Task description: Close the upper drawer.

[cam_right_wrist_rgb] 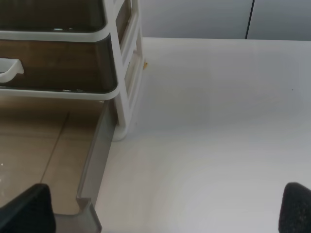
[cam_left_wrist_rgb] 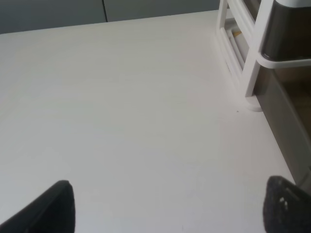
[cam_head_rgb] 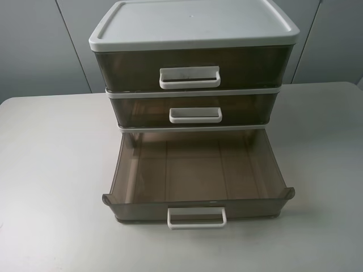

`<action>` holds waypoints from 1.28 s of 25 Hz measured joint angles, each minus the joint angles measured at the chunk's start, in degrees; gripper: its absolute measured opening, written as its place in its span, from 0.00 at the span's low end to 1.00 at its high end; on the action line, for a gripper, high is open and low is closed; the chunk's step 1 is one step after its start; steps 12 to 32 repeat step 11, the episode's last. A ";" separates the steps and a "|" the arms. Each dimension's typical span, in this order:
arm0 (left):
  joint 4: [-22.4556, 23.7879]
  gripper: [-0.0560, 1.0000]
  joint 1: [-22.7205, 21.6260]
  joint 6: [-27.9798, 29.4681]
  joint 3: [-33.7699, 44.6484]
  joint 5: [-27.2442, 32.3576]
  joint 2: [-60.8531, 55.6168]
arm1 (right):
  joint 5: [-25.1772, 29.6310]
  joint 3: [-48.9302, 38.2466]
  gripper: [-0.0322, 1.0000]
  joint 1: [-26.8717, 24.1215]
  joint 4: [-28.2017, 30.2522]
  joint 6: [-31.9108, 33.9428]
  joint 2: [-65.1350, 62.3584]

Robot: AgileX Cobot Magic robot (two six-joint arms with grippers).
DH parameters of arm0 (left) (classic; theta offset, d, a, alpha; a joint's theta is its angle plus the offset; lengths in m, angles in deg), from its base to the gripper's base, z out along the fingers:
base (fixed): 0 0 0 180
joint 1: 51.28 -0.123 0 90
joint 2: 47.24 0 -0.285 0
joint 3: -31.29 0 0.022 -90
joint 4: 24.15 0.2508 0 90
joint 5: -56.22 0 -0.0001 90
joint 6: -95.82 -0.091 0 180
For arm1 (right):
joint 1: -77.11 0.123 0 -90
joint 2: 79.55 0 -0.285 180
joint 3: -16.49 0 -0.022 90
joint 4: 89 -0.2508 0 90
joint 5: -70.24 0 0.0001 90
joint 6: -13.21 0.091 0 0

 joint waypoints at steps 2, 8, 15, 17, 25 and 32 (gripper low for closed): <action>0.00 0.75 0.00 0.00 0.00 0.00 0.00 | 0.00 0.00 0.71 0.00 0.00 0.00 0.00; 0.00 0.75 0.00 0.00 0.00 0.00 0.00 | 0.00 0.00 0.71 0.00 0.00 0.00 0.00; 0.00 0.75 0.00 0.00 0.00 0.00 0.00 | 0.00 0.00 0.71 0.00 0.00 0.00 0.00; 0.00 0.75 0.00 0.00 0.00 0.00 0.00 | 0.00 0.00 0.71 0.00 0.00 0.00 0.00; 0.00 0.75 0.00 0.00 0.00 0.00 0.00 | 0.00 0.00 0.71 0.00 0.00 0.00 0.00; 0.00 0.75 0.00 0.00 0.00 0.00 0.00 | 0.00 0.00 0.71 0.00 0.00 0.00 0.00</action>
